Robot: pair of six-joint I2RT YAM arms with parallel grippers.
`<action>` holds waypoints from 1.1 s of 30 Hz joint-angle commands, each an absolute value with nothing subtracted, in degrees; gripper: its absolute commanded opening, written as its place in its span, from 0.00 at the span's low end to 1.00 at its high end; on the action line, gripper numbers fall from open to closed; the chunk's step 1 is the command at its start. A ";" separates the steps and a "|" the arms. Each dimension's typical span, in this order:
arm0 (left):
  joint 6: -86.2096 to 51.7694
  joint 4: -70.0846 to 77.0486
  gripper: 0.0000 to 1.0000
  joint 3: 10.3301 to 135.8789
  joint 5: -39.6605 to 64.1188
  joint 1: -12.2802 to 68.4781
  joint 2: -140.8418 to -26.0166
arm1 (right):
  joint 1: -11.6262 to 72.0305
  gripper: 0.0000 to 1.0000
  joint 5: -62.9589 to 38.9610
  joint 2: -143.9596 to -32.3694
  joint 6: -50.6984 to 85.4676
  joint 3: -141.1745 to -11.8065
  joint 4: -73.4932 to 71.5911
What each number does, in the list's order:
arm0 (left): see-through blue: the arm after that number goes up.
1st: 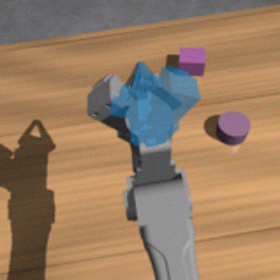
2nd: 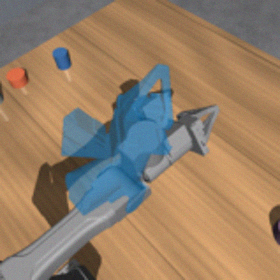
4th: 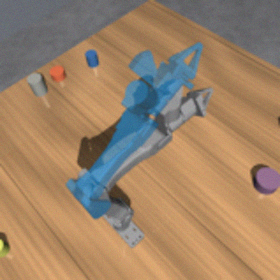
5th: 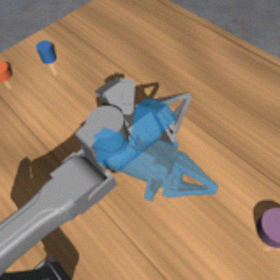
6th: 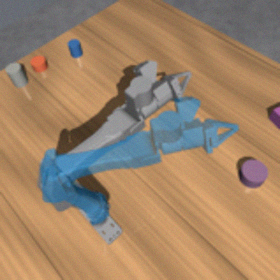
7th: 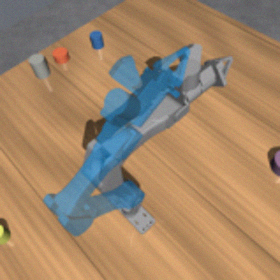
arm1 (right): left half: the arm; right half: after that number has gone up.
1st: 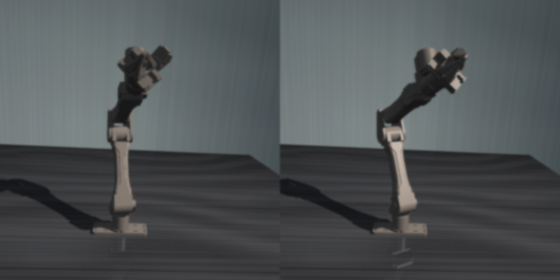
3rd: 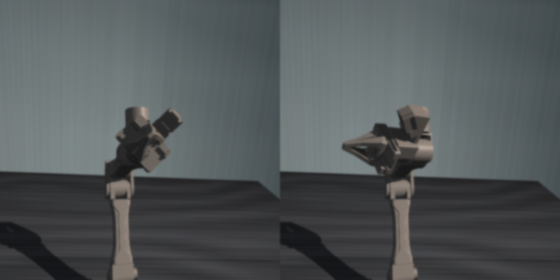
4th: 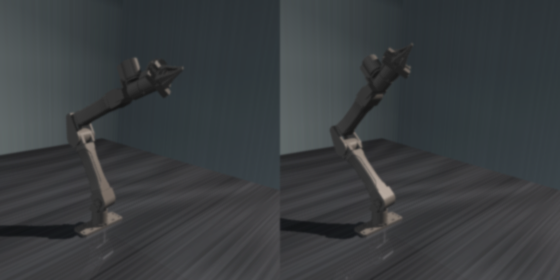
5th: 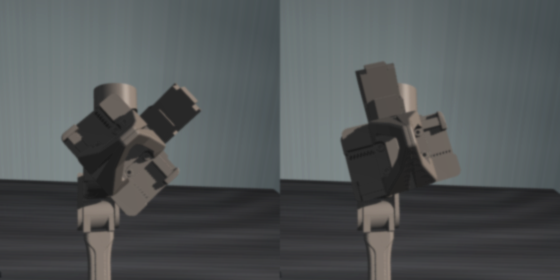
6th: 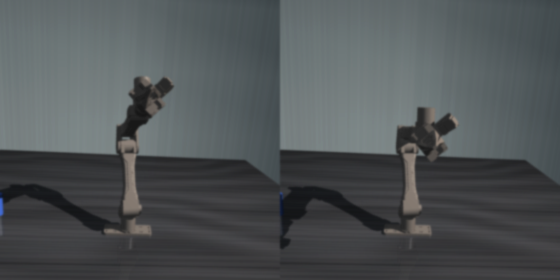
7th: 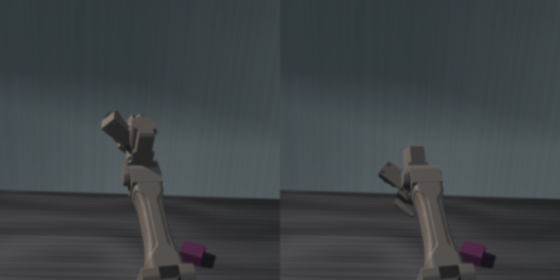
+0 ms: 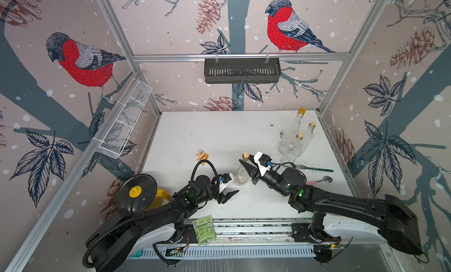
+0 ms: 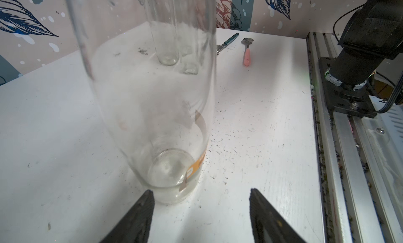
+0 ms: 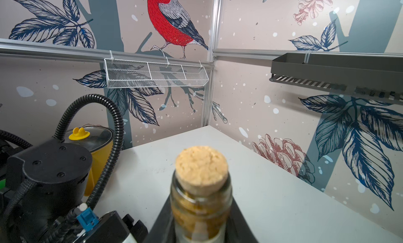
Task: Remove the label from the bottle
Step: Tear open the label from the bottle.
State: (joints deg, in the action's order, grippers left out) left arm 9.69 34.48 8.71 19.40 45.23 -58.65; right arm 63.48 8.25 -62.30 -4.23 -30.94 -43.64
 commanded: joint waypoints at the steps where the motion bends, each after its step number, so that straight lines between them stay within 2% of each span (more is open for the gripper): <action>1: 11.17 38.37 0.66 8.76 18.88 45.34 -59.10 | 63.95 0.00 9.73 -62.42 -3.78 -31.38 -51.72; 4: 11.08 37.29 0.56 9.58 18.67 45.35 -59.90 | 64.13 0.00 9.93 -62.49 -3.93 -31.38 -51.85; 12: 10.90 36.43 0.52 10.69 17.54 45.35 -61.62 | 64.12 0.00 9.96 -62.38 -4.15 -31.38 -51.86; 19: 10.66 33.70 0.40 11.85 16.66 45.35 -60.99 | 64.20 0.00 9.84 -62.69 -4.21 -31.64 -51.87; 33: 10.55 33.15 0.35 12.78 16.17 45.35 -62.84 | 64.85 0.00 12.63 -63.37 -3.43 -31.95 -52.65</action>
